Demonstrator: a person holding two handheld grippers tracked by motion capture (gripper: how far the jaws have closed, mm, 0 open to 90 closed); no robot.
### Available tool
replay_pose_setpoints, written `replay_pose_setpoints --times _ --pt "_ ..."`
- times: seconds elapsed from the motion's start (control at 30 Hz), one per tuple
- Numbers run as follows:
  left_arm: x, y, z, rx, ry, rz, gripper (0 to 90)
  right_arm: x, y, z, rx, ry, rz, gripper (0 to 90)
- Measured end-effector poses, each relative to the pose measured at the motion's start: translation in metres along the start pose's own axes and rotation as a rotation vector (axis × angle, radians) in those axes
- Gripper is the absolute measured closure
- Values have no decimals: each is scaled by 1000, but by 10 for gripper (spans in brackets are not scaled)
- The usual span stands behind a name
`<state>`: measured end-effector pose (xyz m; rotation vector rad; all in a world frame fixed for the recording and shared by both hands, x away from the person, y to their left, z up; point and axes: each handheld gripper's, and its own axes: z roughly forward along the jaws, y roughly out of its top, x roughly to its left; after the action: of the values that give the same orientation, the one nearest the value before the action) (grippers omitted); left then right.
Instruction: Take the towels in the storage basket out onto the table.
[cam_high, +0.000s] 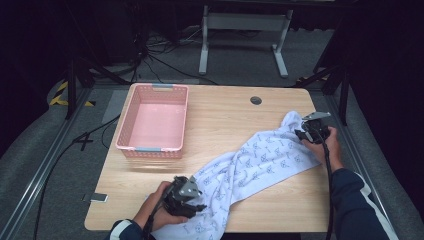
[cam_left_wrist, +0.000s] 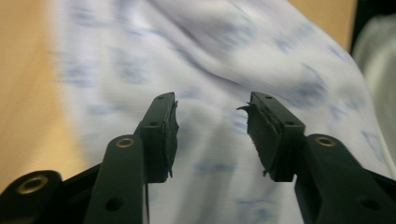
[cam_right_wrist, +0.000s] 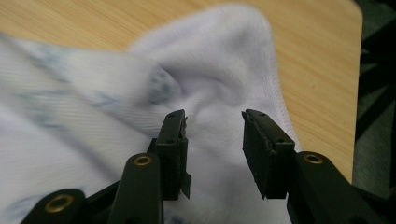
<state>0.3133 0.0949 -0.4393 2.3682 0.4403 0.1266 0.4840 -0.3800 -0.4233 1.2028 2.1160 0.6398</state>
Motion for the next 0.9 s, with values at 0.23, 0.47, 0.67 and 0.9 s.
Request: replay_pose_setpoints --times 0.23,0.47,0.67,0.9 --pt "40 -12 1 -6 145 -142 521 68 -10 -42 -115 326 -89 556" --pt "44 -8 18 49 116 -139 553 105 -32 -32 -9 378 -139 532" --pt "42 -4 18 58 104 -105 852 66 -40 -28 38 320 8 573" --pt "45 -11 5 62 153 -139 869 34 -44 -24 57 185 27 585"
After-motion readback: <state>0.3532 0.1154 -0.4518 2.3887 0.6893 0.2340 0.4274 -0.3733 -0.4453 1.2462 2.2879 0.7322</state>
